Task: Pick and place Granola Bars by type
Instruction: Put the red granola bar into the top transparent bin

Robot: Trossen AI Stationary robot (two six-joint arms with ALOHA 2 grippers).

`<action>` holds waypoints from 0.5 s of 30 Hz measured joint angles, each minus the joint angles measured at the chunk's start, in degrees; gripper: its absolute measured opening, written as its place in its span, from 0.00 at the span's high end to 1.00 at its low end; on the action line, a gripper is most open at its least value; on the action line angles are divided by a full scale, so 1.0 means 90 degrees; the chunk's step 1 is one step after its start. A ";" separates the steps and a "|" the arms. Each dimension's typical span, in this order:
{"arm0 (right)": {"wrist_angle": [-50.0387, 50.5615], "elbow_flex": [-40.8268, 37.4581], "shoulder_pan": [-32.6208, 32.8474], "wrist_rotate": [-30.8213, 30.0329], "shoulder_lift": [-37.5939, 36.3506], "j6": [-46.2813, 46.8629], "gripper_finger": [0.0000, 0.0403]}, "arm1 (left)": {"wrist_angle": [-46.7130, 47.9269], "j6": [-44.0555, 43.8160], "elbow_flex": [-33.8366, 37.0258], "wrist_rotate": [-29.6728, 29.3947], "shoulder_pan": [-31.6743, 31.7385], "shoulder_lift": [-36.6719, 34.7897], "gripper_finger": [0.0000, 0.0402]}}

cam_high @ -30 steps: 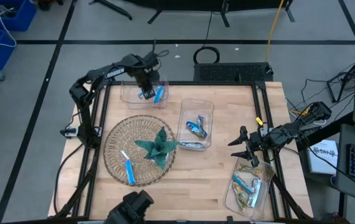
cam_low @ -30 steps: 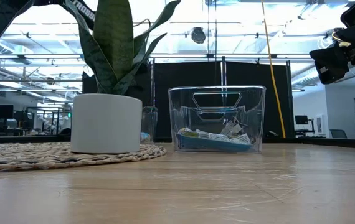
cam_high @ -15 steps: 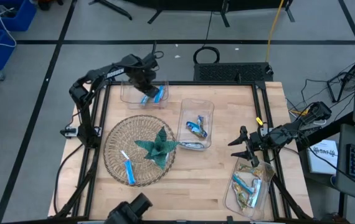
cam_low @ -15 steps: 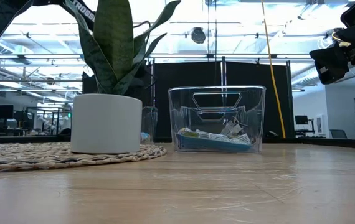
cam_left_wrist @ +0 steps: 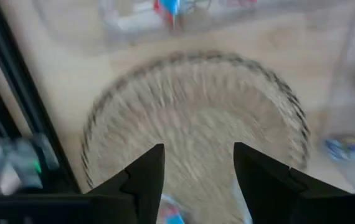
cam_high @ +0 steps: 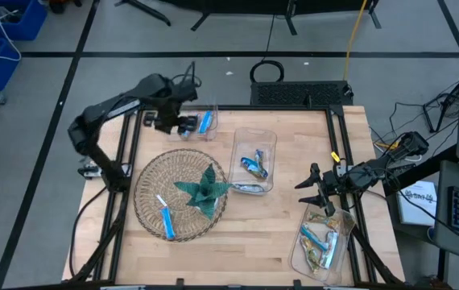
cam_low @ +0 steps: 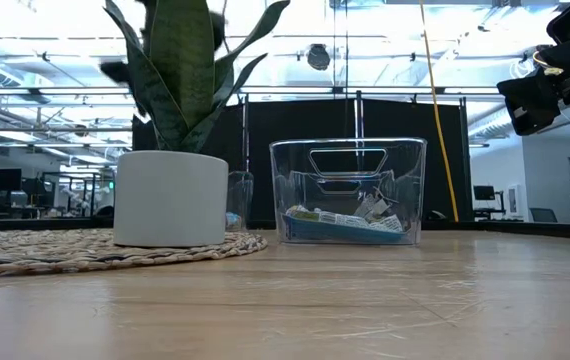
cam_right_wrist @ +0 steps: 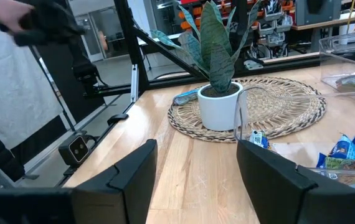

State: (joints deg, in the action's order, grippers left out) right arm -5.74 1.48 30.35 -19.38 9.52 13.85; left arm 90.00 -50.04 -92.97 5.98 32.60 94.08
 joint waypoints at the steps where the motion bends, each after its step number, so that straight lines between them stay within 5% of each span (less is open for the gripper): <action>1: -0.0001 0.0001 0.0000 0.0001 -0.0001 0.0000 0.47 | 0.0018 -0.0392 0.0000 0.0005 -0.0239 -0.0155 0.52; 15: 0.0000 0.0001 0.0002 0.0002 0.0002 0.0001 0.47 | -0.0013 -0.5646 0.0011 -0.0862 -0.3964 -0.0950 0.45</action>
State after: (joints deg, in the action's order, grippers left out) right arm -5.74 1.49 30.37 -19.35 9.54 13.86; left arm 89.88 -100.85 -92.87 -1.78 -3.07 85.53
